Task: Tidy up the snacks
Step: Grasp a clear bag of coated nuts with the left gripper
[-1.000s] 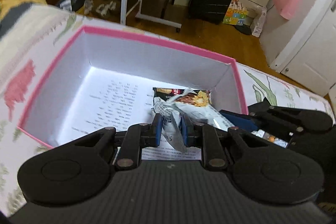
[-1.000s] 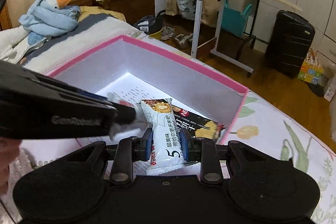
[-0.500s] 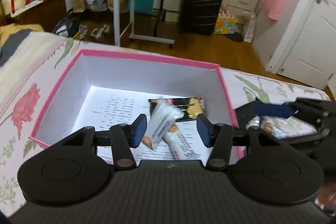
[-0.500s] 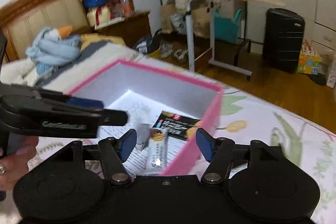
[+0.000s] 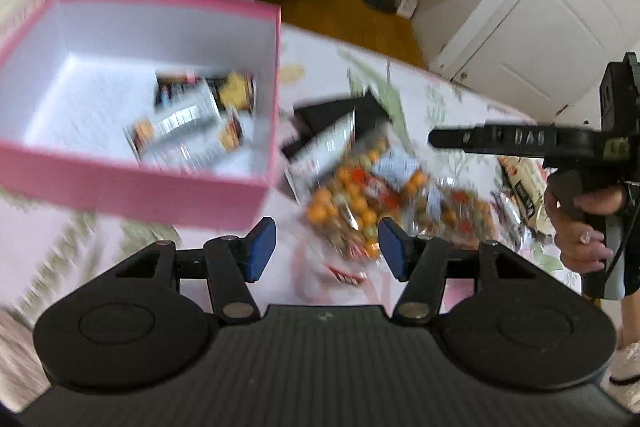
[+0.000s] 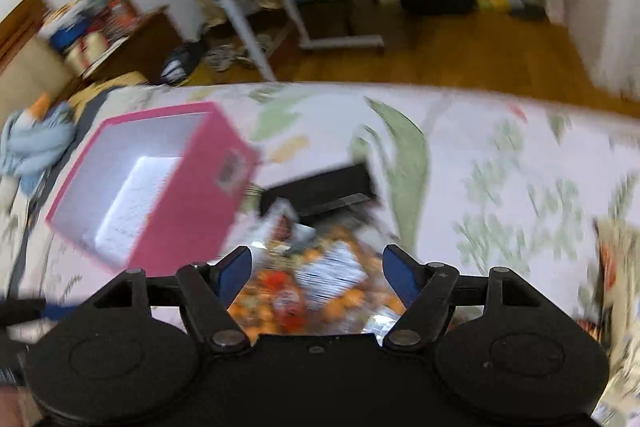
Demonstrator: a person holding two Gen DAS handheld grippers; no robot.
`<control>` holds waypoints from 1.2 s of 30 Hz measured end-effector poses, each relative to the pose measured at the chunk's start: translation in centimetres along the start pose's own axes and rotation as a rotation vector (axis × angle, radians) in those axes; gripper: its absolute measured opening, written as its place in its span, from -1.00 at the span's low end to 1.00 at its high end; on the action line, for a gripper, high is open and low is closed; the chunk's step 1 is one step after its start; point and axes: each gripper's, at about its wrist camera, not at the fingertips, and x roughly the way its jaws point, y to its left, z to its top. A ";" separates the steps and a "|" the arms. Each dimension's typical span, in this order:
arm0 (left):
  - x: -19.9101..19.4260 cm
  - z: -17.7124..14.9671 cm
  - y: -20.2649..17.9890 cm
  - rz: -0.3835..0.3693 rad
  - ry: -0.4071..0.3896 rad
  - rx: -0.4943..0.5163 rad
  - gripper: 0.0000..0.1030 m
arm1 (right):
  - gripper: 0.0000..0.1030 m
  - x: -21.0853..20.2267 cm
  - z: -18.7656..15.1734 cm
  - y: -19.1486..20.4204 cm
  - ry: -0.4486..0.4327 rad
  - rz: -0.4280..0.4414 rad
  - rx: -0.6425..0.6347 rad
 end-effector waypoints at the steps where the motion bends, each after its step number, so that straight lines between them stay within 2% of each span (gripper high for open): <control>1: 1.2 -0.5 -0.1 0.000 0.009 -0.020 0.08 | 0.49 0.7 -0.1 -1.1 0.009 -0.004 0.033; 5: 4.9 -1.7 -0.1 0.050 0.024 -0.081 0.09 | 0.50 3.7 -1.0 -4.6 0.026 0.008 0.146; 7: 7.1 -2.0 -0.2 0.072 0.083 -0.093 0.10 | 0.50 5.0 -1.2 -5.5 0.020 0.039 0.170; 8: 8.1 -2.0 -0.3 0.088 0.115 -0.096 0.10 | 0.50 5.5 -1.2 -5.5 0.014 0.054 0.167; 11: 9.5 -2.1 -0.4 0.092 0.090 -0.151 0.12 | 0.50 7.0 -0.7 -4.9 0.016 0.091 0.104; 15: 10.6 -2.6 0.0 0.026 0.043 -0.240 0.12 | 0.55 8.3 0.1 -3.8 0.032 0.106 0.018; 16: 10.8 -2.9 0.3 0.008 0.023 -0.285 0.12 | 0.51 8.2 0.3 -3.5 0.028 0.104 -0.007; 18: 10.8 -3.5 1.0 -0.027 0.010 -0.389 0.05 | -0.04 7.7 0.4 -2.9 0.018 0.096 -0.076; 19: 10.9 -3.7 0.9 -0.055 0.015 -0.399 -0.03 | -0.06 7.3 0.3 -2.7 0.022 0.093 -0.107; 21: 10.6 -3.9 0.2 -0.045 0.018 -0.358 -0.09 | -0.37 6.2 0.0 -2.1 0.021 0.099 -0.163; 25: 10.3 -4.0 -0.3 -0.062 0.041 -0.311 -0.13 | -0.58 4.5 -1.0 -1.1 0.041 0.058 -0.221; 32: 8.5 -4.6 -0.7 -0.092 0.126 -0.213 -0.13 | -0.62 1.1 -4.4 0.4 0.056 -0.026 -0.242; 36: 6.4 -5.3 -1.4 -0.099 0.185 -0.142 -0.13 | -0.51 -0.6 -6.5 1.8 0.084 -0.072 -0.216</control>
